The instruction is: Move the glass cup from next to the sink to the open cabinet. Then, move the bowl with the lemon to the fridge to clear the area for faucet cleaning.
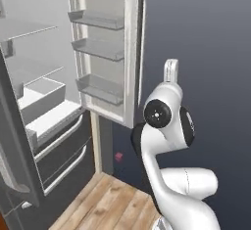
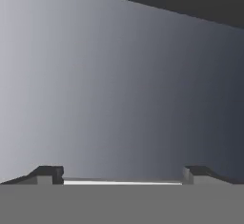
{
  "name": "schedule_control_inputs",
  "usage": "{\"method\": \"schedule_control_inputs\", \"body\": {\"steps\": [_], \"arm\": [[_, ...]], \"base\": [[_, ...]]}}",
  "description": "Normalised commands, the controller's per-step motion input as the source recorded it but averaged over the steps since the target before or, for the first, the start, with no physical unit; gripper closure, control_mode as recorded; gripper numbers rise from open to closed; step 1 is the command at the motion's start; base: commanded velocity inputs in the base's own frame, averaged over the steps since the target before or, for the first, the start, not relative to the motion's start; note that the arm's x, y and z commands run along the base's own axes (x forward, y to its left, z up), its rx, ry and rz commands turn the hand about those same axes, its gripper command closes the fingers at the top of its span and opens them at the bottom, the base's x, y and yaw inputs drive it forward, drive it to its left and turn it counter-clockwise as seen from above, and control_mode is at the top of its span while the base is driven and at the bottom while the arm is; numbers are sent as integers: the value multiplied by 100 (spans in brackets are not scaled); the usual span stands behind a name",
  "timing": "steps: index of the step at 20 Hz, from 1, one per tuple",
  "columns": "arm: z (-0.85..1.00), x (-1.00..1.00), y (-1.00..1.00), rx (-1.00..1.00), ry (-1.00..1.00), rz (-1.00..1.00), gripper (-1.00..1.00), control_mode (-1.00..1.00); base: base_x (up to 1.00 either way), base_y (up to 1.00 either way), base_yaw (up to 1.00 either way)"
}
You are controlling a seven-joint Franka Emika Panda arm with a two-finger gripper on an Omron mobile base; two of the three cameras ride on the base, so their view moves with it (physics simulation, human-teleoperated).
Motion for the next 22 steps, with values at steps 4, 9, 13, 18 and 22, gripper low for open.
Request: {"method": "schedule_control_inputs", "body": {"steps": [4, 9, 13, 18, 22], "arm": [[0, 0, 0, 0, 0, 0, -100, 100], [0, 0, 0, 0, 0, 0, -100, 100], [0, 0, 0, 0, 0, 0, -100, 100], [0, 0, 0, 0, 0, 0, -100, 100], [0, 0, 0, 0, 0, 0, -100, 100]], "base": [[-77, 11, -86], [-72, 8, -87], [-71, 6, -87], [-71, 4, -87], [-27, -45, -84]]}}
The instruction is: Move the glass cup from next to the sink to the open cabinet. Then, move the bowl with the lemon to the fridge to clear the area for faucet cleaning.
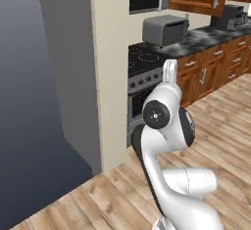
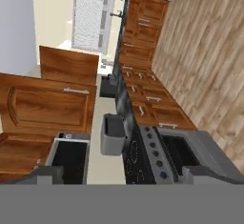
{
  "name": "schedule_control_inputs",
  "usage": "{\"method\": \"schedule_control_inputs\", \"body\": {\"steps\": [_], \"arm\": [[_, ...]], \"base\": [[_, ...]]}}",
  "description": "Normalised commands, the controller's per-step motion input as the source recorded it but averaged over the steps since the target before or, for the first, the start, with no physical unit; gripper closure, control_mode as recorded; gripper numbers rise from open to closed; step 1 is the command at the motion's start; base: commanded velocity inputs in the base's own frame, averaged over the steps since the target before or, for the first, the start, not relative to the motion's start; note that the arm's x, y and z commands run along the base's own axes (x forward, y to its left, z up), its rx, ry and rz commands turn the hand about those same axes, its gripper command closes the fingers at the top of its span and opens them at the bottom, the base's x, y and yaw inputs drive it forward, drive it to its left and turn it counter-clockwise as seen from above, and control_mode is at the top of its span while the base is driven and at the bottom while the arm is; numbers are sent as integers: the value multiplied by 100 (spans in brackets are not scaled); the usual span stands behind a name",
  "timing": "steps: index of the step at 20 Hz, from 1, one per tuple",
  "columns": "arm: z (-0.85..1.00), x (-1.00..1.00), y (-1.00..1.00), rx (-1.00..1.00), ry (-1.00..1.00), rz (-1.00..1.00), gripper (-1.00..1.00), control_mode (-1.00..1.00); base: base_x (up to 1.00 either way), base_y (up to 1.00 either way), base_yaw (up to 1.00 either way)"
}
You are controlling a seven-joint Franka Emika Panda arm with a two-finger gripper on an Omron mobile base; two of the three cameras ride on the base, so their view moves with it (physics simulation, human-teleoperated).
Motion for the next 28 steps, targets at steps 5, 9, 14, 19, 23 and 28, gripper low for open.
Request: {"method": "schedule_control_inputs", "body": {"steps": [5, 9, 14, 19, 23, 28], "arm": [[0, 0, 0, 0, 0, 0, -100, 100], [0, 0, 0, 0, 0, 0, -100, 100], [0, 0, 0, 0, 0, 0, -100, 100], [0, 0, 0, 0, 0, 0, -100, 100], [0, 0, 0, 0, 0, 0, -100, 100], [0, 0, 0, 0, 0, 0, -100, 100]], "base": [[48, -100, -56], [100, -100, -24], [100, -84, 0], [100, -27, -7], [100, 77, -10], [100, 43, -30]]}}
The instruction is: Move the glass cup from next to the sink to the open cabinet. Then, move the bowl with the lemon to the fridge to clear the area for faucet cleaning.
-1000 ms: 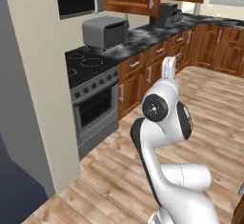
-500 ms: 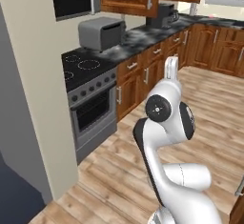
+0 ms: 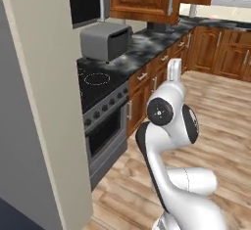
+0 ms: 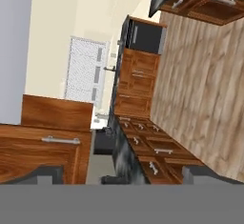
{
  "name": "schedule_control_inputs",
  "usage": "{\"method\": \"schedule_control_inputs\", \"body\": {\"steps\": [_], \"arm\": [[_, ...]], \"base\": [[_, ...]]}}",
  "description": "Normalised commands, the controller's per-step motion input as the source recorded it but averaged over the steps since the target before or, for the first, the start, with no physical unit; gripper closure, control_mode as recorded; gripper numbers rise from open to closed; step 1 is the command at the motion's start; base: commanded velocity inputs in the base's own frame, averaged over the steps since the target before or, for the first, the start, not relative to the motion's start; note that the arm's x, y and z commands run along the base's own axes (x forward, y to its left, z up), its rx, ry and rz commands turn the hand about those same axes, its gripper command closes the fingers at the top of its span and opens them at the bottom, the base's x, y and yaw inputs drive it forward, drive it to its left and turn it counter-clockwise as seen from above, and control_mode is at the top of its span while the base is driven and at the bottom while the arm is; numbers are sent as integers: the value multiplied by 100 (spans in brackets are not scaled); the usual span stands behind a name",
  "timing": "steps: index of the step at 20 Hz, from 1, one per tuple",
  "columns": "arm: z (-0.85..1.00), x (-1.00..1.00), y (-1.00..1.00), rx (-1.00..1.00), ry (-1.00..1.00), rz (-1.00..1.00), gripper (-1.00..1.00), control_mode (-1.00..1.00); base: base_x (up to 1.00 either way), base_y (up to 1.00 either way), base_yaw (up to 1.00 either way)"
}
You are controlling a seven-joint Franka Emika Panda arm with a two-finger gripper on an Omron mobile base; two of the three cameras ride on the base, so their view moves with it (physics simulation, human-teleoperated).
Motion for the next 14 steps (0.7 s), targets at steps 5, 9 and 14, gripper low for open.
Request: {"method": "schedule_control_inputs", "body": {"steps": [5, 9, 14], "arm": [[0, 0, 0, 0, 0, 0, -100, 100], [0, 0, 0, 0, 0, 0, -100, 100], [0, 0, 0, 0, 0, 0, -100, 100]], "base": [[100, -65, -14], [100, -97, -34], [100, -99, -30]]}}
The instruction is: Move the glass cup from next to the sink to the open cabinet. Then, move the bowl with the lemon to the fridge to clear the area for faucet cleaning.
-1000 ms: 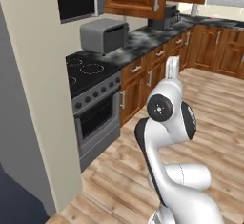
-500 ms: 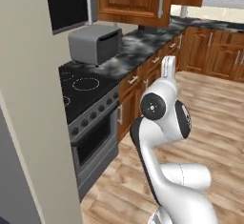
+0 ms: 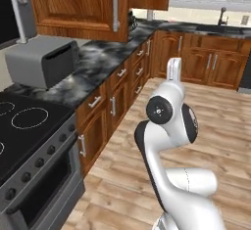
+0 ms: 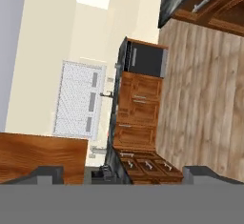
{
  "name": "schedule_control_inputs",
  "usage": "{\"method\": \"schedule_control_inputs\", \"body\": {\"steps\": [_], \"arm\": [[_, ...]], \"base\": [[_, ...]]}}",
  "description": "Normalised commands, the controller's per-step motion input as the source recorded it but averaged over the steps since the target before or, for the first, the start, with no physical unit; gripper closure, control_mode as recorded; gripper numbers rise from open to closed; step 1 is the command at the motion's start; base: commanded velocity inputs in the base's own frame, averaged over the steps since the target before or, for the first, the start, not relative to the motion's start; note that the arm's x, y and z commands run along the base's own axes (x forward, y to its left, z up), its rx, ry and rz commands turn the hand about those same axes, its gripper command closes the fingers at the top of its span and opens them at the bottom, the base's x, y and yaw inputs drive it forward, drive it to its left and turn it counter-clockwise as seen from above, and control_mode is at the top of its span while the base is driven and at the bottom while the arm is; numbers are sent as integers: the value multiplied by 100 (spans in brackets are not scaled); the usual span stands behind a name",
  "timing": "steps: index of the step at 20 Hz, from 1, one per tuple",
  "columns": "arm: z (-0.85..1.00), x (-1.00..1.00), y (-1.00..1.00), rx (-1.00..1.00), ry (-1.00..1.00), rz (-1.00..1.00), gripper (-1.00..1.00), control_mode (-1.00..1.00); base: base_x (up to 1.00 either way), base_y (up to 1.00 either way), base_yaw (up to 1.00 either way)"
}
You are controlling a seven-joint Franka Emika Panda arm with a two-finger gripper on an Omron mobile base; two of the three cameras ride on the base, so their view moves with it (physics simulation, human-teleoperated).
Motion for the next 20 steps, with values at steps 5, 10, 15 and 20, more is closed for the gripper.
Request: {"method": "schedule_control_inputs", "body": {"steps": [5, 10, 15, 20], "arm": [[0, 0, 0, 0, 0, 0, -100, 100], [0, 0, 0, 0, 0, 0, -100, 100], [0, 0, 0, 0, 0, 0, -100, 100], [0, 0, 0, 0, 0, 0, -100, 100]], "base": [[100, -85, -18], [100, -64, -4], [100, -62, -3], [100, -68, -1]]}}
